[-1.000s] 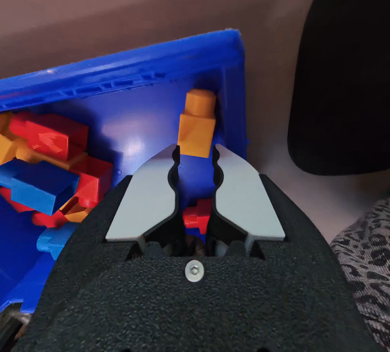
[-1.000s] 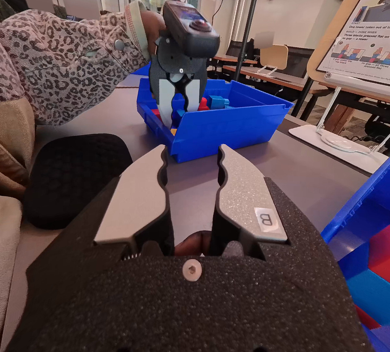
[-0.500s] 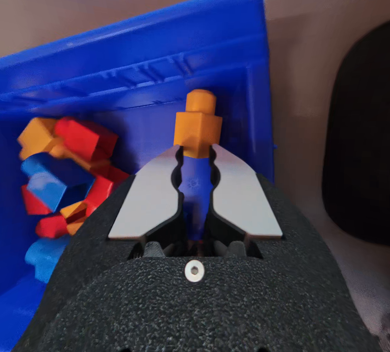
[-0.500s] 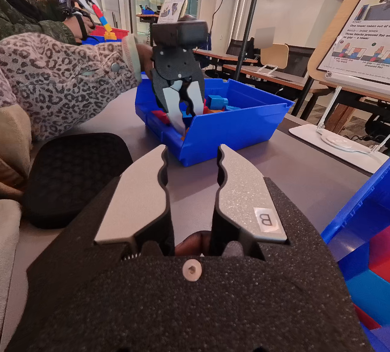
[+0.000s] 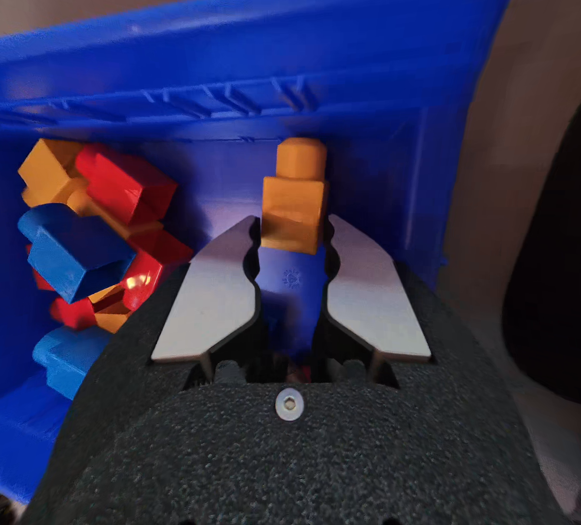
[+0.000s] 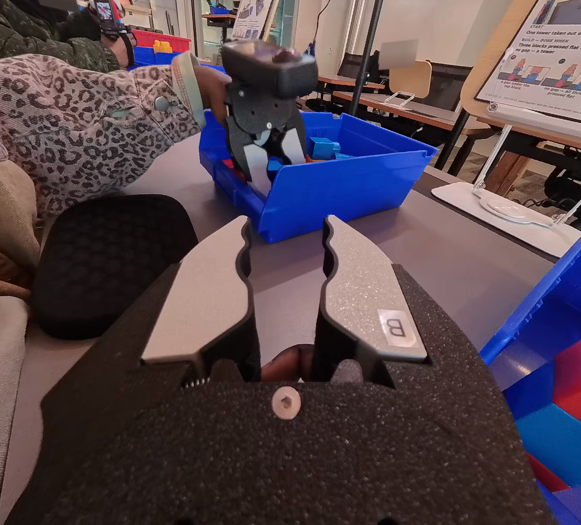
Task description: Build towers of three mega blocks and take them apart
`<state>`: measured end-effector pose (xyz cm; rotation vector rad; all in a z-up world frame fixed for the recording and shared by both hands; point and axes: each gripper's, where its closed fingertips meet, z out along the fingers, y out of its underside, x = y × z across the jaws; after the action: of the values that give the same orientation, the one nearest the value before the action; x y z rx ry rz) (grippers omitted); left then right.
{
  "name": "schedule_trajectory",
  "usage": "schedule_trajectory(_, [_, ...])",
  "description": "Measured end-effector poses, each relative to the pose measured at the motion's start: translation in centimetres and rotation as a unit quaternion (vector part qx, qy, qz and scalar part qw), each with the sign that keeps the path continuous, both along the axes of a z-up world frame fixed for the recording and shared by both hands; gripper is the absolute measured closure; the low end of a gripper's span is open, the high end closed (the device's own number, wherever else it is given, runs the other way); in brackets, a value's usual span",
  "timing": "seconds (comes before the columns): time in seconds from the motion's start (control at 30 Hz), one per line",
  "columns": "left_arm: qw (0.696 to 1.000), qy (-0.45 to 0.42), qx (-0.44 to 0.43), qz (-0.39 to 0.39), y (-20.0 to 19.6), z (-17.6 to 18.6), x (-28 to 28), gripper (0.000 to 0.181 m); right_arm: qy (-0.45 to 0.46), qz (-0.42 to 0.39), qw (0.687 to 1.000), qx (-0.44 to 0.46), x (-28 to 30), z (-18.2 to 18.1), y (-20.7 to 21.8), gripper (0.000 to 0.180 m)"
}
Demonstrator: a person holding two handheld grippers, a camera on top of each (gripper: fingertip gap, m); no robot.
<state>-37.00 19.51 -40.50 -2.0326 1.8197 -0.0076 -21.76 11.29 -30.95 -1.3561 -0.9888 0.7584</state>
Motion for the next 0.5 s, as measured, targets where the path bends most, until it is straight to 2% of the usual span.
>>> schedule_trajectory(0.1, [0.999,-0.01,0.04,-0.008,0.7,0.6,0.2,0.143,0.001,0.001,1.0,0.001,0.0,0.0,0.0,0.137])
schedule_trajectory(0.2, [0.979,-0.139,0.144,0.049,2.0,5.6,0.8,0.145,0.013,0.0,1.0,-0.002,0.2,0.4,0.0,0.137])
schedule_trajectory(0.3, [0.91,-0.343,0.221,0.067,0.1,12.4,2.3,0.145,0.033,0.004,0.999,-0.012,0.3,0.8,0.1,0.137])
schedule_trajectory(0.37, [0.862,-0.436,0.251,0.059,-2.4,15.4,3.3,0.145,0.059,0.02,0.998,-0.022,0.3,1.4,-0.3,0.137])
schedule_trajectory(0.43, [0.826,-0.489,0.272,0.065,-4.4,16.6,5.1,0.145,0.095,0.039,0.994,-0.037,0.3,2.3,-0.8,0.137])
schedule_trajectory(0.5, [0.804,-0.514,0.29,0.072,-5.9,16.3,7.7,0.145,0.14,0.059,0.986,-0.062,0.4,3.3,-1.1,0.136])
